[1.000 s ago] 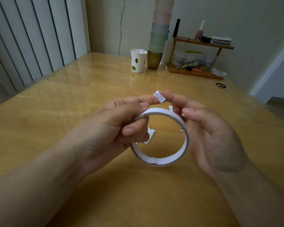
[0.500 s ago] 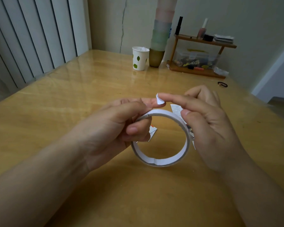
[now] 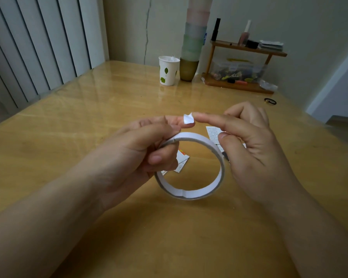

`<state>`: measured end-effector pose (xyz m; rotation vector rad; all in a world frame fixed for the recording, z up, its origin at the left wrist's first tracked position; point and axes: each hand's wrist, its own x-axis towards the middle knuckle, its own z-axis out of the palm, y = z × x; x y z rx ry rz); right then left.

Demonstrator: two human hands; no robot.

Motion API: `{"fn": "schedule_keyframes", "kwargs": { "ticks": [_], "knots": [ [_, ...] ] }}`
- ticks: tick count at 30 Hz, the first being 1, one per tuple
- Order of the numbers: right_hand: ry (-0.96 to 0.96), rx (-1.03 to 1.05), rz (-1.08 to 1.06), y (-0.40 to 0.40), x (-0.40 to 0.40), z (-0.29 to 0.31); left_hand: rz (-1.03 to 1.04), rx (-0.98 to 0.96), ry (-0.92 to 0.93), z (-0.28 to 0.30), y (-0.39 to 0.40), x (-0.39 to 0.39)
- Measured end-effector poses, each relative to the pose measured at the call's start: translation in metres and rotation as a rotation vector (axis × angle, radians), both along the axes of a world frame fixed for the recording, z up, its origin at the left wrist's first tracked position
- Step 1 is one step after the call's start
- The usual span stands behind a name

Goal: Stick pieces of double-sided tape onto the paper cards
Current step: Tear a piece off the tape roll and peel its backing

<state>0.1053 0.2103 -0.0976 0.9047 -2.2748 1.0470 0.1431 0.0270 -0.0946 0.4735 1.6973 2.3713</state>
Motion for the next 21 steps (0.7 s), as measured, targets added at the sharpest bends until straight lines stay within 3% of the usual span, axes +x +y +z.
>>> {"fn": "schedule_keyframes", "kwargs": {
  "ticks": [7,15,21],
  "knots": [
    [0.013,0.004,-0.101,0.004,-0.006,-0.004,0.076,0.020,0.038,0.006,-0.003,0.003],
    [0.242,-0.024,-0.071,0.003,0.009,0.011,0.082,-0.222,0.055,-0.001,0.003,0.005],
    [0.185,-0.039,-0.152,0.000,0.008,0.006,0.044,-0.333,0.134,-0.001,0.007,0.007]
  ]
}}
